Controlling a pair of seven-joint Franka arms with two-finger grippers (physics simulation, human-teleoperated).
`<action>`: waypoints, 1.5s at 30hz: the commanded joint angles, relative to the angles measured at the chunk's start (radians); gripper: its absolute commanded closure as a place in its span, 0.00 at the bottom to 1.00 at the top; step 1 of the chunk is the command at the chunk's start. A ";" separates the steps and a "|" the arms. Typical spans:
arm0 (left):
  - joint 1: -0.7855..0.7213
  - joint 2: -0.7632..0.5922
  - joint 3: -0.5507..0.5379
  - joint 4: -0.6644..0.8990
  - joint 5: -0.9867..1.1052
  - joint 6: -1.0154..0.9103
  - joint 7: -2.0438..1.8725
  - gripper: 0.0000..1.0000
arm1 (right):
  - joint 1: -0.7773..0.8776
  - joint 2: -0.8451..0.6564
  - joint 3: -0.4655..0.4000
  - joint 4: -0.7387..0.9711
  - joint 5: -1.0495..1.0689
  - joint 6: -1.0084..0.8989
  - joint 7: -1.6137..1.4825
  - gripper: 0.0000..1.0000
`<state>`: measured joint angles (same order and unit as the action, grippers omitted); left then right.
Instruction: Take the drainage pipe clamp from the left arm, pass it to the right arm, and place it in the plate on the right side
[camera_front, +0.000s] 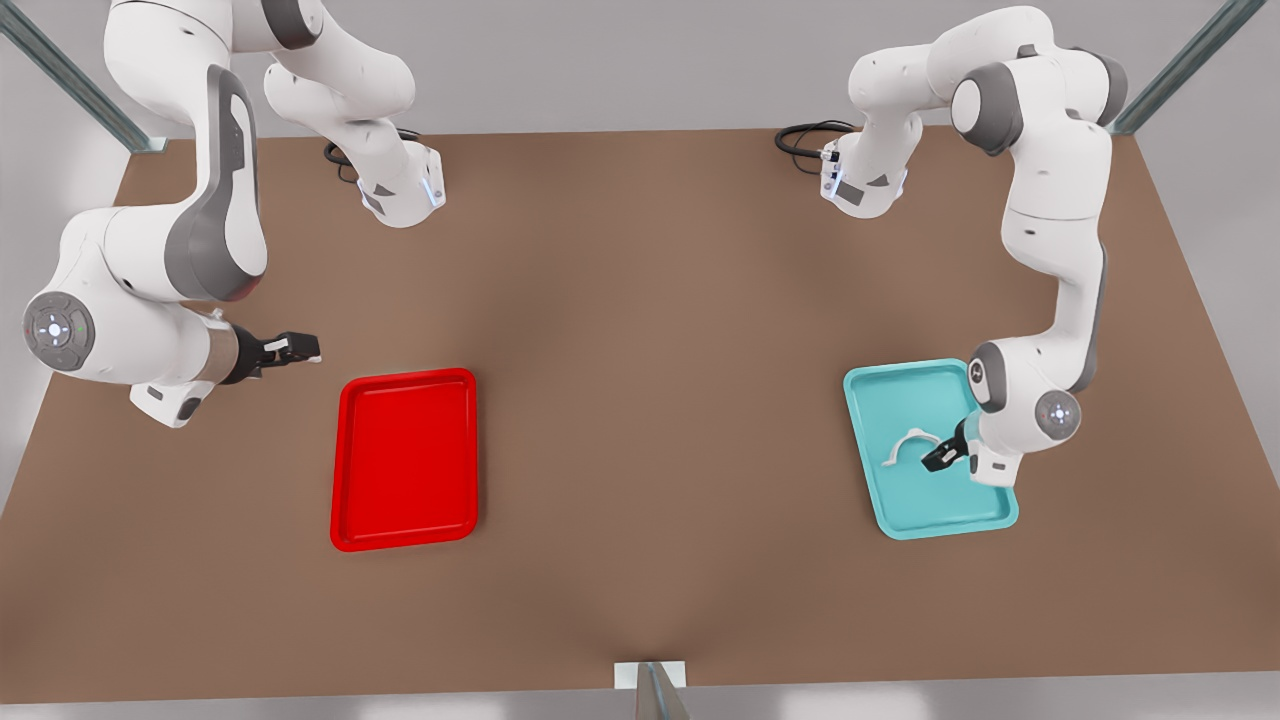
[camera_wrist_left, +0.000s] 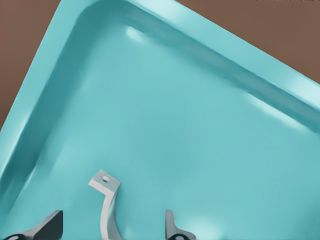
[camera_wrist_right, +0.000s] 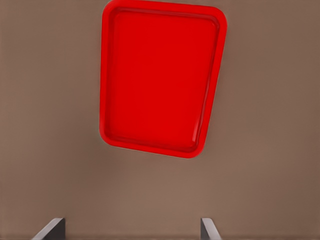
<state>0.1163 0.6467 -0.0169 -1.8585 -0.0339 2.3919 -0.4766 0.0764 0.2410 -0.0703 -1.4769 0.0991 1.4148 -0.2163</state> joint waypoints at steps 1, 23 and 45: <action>0.008 -0.002 0.000 -0.004 -0.006 0.056 -0.085 0.28 | -0.003 0.001 0.000 0.000 0.001 -0.010 -0.009 0.00; 0.003 -0.013 -0.003 0.009 0.003 -0.022 -0.077 0.75 | -0.004 0.004 0.000 -0.005 0.001 -0.013 -0.006 0.00; 0.002 0.002 -0.003 0.021 0.003 -0.022 -0.080 0.79 | -0.006 0.006 0.000 -0.005 0.001 -0.013 -0.008 0.00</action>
<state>0.1183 0.6490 -0.0198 -1.8377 -0.0226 2.3690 -0.5634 0.0717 0.2481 -0.0704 -1.4823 0.0991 1.4027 -0.2230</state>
